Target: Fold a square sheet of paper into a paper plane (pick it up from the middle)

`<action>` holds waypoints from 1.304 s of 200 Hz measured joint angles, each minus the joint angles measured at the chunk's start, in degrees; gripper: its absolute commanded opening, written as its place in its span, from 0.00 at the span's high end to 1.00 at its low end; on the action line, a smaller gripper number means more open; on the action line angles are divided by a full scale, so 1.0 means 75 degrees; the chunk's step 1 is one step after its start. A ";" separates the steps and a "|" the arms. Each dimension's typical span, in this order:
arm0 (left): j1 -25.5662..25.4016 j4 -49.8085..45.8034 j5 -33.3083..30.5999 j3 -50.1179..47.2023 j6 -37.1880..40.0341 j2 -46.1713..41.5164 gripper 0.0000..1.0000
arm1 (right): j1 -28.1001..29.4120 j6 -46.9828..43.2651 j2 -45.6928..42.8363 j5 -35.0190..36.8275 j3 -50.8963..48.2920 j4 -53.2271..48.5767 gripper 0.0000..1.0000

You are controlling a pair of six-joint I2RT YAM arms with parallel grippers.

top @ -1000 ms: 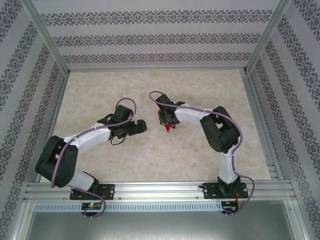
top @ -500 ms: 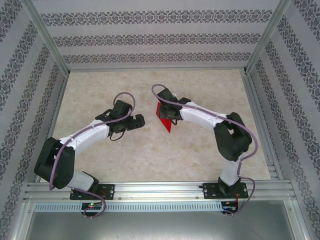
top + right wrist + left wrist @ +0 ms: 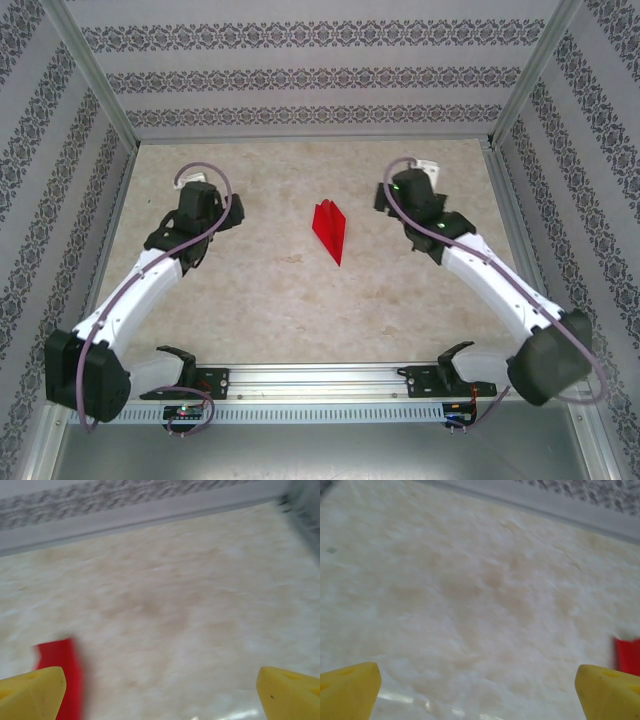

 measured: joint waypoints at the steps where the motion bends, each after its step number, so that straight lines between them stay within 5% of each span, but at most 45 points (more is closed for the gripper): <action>1: 0.0003 0.0020 -0.0032 -0.0026 0.0012 -0.0020 0.00 | -0.0070 -0.0044 -0.0055 0.0047 -0.0090 0.0061 0.02; 47: 0.0405 0.1510 -0.1425 -0.1655 0.0854 -0.0612 0.00 | -0.2119 -0.0848 -0.0761 0.0819 -0.2407 0.1833 0.02; 79: 0.0731 0.3351 -0.1495 -0.2923 0.1635 -0.0446 0.00 | -0.2430 -0.1338 -0.0577 0.0991 -0.3879 0.3681 0.02; 181: 0.1702 0.8061 0.1204 -0.4141 0.3171 0.1886 0.00 | -0.2693 -0.2952 0.0731 -0.1282 -0.4666 0.8107 0.02; 261: 0.1728 0.8988 0.2116 -0.3911 0.3497 0.3034 0.00 | -0.3191 -0.3072 0.2025 -0.2145 -0.4902 0.9745 0.02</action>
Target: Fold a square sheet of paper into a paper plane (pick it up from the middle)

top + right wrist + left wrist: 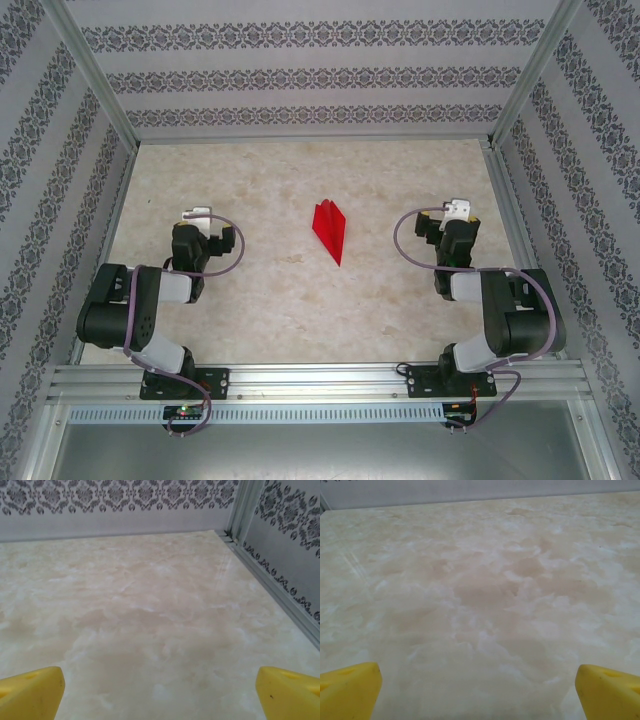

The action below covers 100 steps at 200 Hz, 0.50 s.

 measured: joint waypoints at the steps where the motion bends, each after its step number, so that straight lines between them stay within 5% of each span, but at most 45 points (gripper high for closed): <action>1: 0.0000 0.0003 0.0000 0.0003 0.0003 0.0000 0.00 | -0.0003 0.0000 0.0000 0.0000 0.0000 0.0006 0.02; 100: -0.0006 0.0015 0.0175 0.0102 0.0178 0.0000 0.00 | -0.0026 0.0003 0.0000 -0.0029 0.0000 0.0169 0.02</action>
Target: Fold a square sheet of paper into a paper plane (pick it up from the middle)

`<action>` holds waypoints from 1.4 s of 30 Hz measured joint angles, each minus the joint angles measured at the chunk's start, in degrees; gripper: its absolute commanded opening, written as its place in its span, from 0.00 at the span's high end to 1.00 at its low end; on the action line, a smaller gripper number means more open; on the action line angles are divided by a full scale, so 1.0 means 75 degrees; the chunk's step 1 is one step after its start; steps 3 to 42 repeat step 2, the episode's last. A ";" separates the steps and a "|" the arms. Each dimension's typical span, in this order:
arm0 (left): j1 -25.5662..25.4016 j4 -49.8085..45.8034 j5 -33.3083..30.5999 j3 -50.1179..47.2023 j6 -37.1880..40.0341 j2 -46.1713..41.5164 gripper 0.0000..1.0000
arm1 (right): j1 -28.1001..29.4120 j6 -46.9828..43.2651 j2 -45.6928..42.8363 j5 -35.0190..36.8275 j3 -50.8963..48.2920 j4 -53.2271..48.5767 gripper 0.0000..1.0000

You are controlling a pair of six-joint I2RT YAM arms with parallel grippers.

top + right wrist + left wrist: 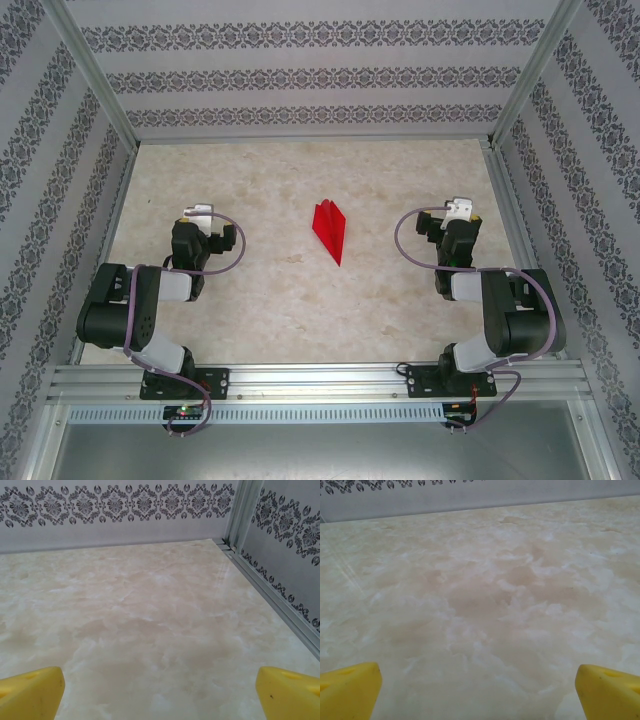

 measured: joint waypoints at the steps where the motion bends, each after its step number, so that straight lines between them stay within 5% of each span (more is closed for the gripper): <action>1: 0.0000 0.0000 0.0000 0.0000 0.0006 0.0000 0.00 | 0.0000 0.0000 0.0000 -0.0003 0.0000 0.0003 0.02; 42: 0.0000 0.0000 0.0000 0.0000 0.0017 0.0000 0.00 | 0.0000 -0.0003 0.0000 -0.0029 0.0000 0.0009 0.02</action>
